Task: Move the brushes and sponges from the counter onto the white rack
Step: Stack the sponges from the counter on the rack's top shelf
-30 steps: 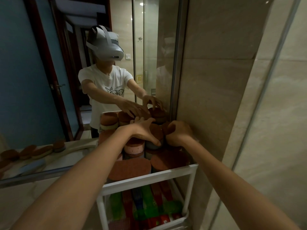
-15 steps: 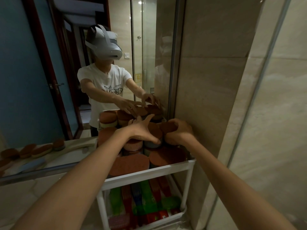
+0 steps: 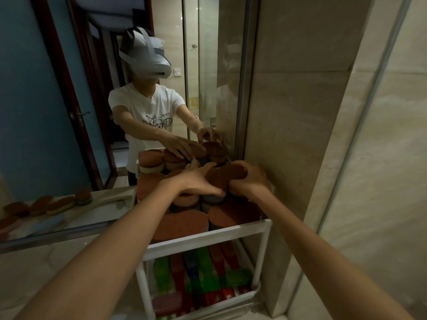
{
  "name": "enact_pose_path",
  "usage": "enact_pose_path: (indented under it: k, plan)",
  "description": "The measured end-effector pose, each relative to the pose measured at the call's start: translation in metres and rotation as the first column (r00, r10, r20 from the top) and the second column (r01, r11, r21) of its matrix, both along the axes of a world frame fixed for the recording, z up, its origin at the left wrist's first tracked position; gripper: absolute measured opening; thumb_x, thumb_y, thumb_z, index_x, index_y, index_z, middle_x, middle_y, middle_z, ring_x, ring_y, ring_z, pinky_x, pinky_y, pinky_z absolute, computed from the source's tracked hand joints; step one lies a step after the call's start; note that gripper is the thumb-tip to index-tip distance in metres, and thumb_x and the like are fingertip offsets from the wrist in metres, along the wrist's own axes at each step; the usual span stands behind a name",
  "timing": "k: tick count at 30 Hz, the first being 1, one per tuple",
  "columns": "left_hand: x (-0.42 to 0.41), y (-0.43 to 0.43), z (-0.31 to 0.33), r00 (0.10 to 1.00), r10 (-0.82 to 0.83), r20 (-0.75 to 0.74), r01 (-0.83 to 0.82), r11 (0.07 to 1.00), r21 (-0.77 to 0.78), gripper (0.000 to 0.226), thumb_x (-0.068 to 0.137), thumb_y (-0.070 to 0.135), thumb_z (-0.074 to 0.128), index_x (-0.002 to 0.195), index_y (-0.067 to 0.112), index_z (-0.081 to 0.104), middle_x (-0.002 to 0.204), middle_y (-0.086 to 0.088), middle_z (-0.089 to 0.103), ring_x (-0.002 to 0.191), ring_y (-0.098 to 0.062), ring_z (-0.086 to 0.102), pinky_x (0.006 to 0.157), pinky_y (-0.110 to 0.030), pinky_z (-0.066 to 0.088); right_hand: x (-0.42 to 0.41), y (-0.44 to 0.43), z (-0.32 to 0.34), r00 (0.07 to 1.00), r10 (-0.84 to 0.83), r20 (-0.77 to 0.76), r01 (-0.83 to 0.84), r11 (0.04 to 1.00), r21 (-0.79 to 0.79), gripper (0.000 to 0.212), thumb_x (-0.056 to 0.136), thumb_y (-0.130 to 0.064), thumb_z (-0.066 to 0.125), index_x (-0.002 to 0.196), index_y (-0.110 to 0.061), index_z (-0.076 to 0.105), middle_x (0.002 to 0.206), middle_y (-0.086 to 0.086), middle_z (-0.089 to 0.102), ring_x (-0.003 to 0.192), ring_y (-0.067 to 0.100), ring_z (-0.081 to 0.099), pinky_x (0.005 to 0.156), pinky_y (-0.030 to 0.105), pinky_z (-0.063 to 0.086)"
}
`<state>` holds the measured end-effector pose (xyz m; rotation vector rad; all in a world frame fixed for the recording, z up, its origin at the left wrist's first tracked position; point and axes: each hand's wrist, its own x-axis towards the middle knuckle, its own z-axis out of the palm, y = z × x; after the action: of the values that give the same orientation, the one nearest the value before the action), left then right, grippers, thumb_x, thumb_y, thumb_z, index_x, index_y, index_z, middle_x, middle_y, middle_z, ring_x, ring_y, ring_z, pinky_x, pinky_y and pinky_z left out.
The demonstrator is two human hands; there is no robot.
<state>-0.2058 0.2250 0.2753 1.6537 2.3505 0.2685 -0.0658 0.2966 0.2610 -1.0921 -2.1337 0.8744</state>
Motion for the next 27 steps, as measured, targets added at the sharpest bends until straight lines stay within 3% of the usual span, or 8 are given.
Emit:
enact_pose_path:
  k: [5, 9, 13, 15, 19, 24, 27]
  plan:
    - [0.001, -0.003, 0.001, 1.0, -0.007, 0.013, 0.008, 1.0, -0.015, 0.083, 0.071, 0.06, 0.066, 0.142, 0.043, 0.026, 0.151, -0.014, 0.014, 0.142, -0.037, 0.014, 0.115, -0.049, 0.025, 0.002, 0.003, -0.007, 0.998, 0.027, 0.053, -0.029, 0.999, 0.036, 0.042, 0.079, -0.013, 0.07, 0.121, -0.016, 0.062, 0.127, 0.009, 0.06, 0.115, 0.024, 0.057, 0.089, 0.028, 0.047]
    - [0.004, -0.004, 0.004, 0.997, -0.033, -0.064, 0.029, 0.997, -0.066, 0.091, 0.07, 0.06, 0.068, 0.145, 0.045, 0.018, 0.15, -0.014, 0.017, 0.141, -0.039, 0.017, 0.116, -0.046, 0.024, 0.007, 0.006, -0.013, 0.969, 0.074, 0.235, -0.102, 0.989, 0.111, 0.042, 0.089, -0.026, 0.06, 0.131, -0.024, 0.055, 0.141, 0.007, 0.038, 0.129, 0.025, 0.039, 0.103, 0.03, 0.037]
    - [0.008, -0.004, 0.006, 0.972, -0.071, -0.224, 0.037, 0.987, -0.154, 0.099, 0.07, 0.065, 0.064, 0.148, 0.041, 0.009, 0.155, -0.012, 0.014, 0.145, -0.037, 0.008, 0.118, -0.05, 0.005, 0.008, 0.003, -0.01, 0.939, 0.094, 0.33, -0.139, 0.984, 0.116, 0.05, 0.088, -0.024, 0.056, 0.137, -0.03, 0.047, 0.15, 0.004, 0.03, 0.137, 0.025, 0.032, 0.108, 0.032, 0.033]
    - [0.009, -0.007, 0.008, 0.976, -0.099, -0.197, 0.07, 0.987, -0.146, 0.098, 0.066, 0.065, 0.064, 0.147, 0.041, 0.014, 0.157, -0.006, 0.013, 0.147, -0.031, 0.003, 0.118, -0.054, -0.006, 0.01, -0.001, -0.01, 0.952, 0.079, 0.297, -0.124, 0.983, 0.137, 0.049, 0.086, -0.022, 0.057, 0.134, -0.026, 0.05, 0.148, 0.005, 0.035, 0.135, 0.026, 0.035, 0.107, 0.033, 0.034]
    - [0.021, -0.015, 0.017, 0.983, -0.081, -0.164, 0.09, 0.995, 0.049, 0.086, 0.062, 0.052, 0.043, 0.145, 0.033, 0.029, 0.156, -0.004, 0.022, 0.147, -0.026, 0.003, 0.114, -0.054, -0.014, 0.022, -0.015, -0.008, 0.987, 0.066, 0.146, -0.093, 0.978, 0.187, 0.038, 0.083, -0.016, 0.061, 0.121, -0.012, 0.061, 0.131, 0.008, 0.05, 0.12, 0.027, 0.049, 0.097, 0.029, 0.04]
    - [0.05, -0.043, 0.009, 0.978, 0.056, -0.201, 0.021, 0.933, 0.36, 0.048, 0.086, 0.023, 0.053, 0.133, 0.017, 0.049, 0.136, -0.009, 0.046, 0.133, -0.027, 0.036, 0.116, -0.043, 0.012, 0.054, -0.065, -0.018, 1.0, 0.005, -0.03, 0.003, 0.959, 0.284, 0.033, 0.08, 0.0, 0.053, 0.11, -0.005, 0.065, 0.12, 0.009, 0.056, 0.112, 0.023, 0.053, 0.087, 0.018, 0.036]
    - [0.079, -0.077, -0.023, 0.998, 0.048, -0.051, -0.013, 0.838, 0.546, 0.032, 0.089, 0.016, 0.052, 0.12, 0.009, 0.058, 0.122, -0.011, 0.051, 0.118, -0.027, 0.049, 0.102, -0.038, 0.038, 0.077, -0.101, -0.046, 0.998, 0.017, -0.062, 0.001, 0.96, 0.28, 0.033, 0.078, -0.002, 0.052, 0.109, -0.003, 0.065, 0.12, 0.011, 0.056, 0.11, 0.025, 0.056, 0.089, 0.023, 0.04]
